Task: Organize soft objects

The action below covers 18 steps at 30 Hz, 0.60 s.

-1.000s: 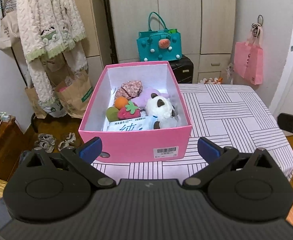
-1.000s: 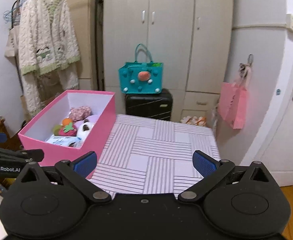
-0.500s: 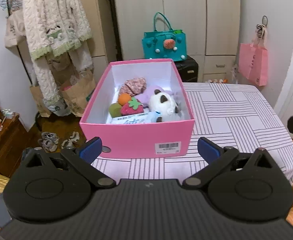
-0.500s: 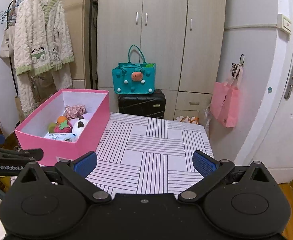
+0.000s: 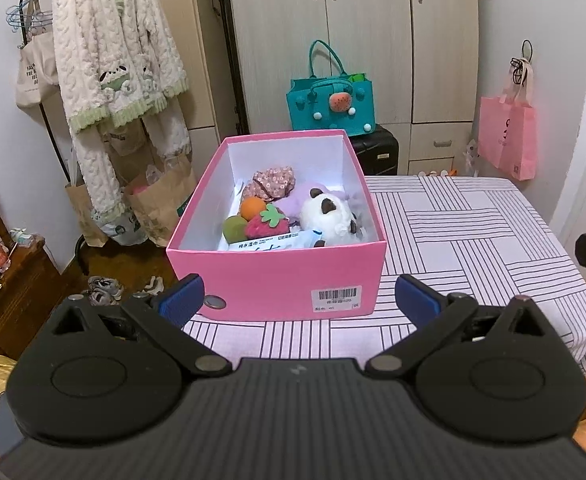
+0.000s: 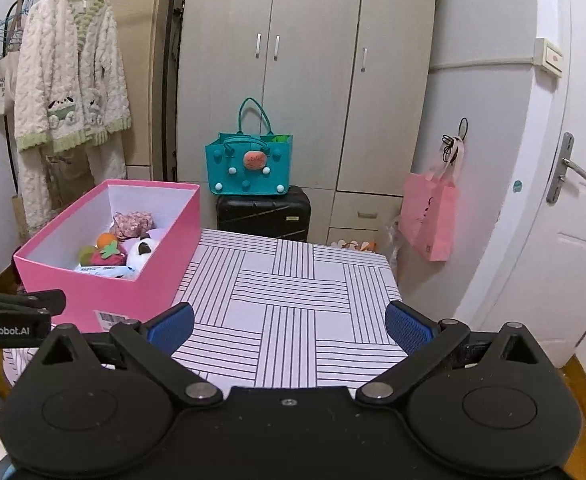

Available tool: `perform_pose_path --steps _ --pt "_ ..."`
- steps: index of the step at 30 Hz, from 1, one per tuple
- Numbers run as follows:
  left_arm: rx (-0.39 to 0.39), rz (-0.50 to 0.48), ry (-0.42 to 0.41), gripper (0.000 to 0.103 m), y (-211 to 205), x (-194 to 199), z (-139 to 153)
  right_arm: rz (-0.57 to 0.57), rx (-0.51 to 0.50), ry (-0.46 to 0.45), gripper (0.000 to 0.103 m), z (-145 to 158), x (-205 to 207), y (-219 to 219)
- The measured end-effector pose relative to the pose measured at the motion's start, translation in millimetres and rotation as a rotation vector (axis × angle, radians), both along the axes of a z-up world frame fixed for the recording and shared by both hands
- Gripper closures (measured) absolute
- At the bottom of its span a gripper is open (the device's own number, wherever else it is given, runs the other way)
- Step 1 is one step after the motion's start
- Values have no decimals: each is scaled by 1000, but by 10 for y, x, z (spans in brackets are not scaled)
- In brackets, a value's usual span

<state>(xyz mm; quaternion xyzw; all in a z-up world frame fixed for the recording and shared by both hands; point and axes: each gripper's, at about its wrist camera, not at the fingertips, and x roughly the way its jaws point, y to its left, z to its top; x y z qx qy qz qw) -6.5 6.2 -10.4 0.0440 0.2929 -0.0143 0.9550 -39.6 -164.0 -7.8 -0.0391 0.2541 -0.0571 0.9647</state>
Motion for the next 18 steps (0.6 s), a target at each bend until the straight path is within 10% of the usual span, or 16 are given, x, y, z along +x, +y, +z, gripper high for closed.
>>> perform_pose_path --steps 18 --pt "14 -13 -80 0 -37 -125 18 -33 8 -50 0 -6 -37 -50"
